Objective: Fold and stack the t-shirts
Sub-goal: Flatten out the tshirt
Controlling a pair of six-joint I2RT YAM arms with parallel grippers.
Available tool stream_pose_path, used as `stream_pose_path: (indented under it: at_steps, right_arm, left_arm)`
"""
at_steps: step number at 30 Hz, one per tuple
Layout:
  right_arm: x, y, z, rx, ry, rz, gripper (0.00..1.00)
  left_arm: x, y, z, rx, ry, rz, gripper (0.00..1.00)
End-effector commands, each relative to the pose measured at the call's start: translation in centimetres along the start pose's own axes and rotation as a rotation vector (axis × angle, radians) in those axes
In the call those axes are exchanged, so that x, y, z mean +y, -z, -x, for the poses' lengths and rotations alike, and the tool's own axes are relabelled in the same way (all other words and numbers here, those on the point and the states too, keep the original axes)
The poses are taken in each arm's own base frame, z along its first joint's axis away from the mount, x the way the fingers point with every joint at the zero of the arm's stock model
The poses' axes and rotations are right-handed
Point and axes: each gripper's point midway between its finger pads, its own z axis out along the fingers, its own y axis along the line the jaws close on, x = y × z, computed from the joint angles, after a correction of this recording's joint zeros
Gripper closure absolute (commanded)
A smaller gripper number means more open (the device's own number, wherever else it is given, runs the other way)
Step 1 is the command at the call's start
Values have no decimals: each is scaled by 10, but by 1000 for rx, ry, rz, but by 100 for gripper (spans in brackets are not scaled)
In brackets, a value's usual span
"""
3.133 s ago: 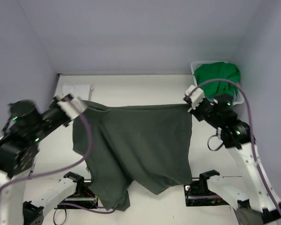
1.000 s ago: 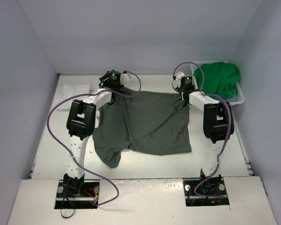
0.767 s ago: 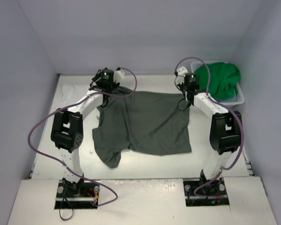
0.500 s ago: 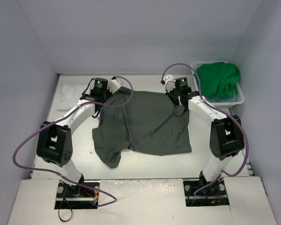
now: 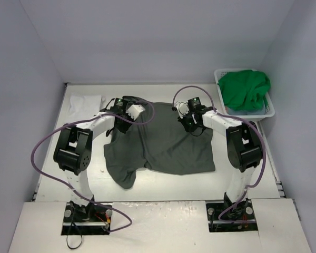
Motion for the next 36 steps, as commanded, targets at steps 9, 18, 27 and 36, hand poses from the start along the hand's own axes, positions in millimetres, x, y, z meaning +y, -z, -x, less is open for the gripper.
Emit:
stream_pose_path:
  at_steps: [9,18,27,36]
  right_arm:
    - [8,0,-14,29,21,43,100]
    - [21,7,-26,73,26,81,100]
    - [51,16,-53,153,68,156,100]
    - [65,20,-58,171,97,168,100]
  left_arm:
    - [-15,-4,-7,37,28,-90,100]
    - [-49,20,-63,269,13,-245,100]
    - [-100,83,-105,403,10,-475,100]
    - [-49,127,-31,95,-13,-214,100]
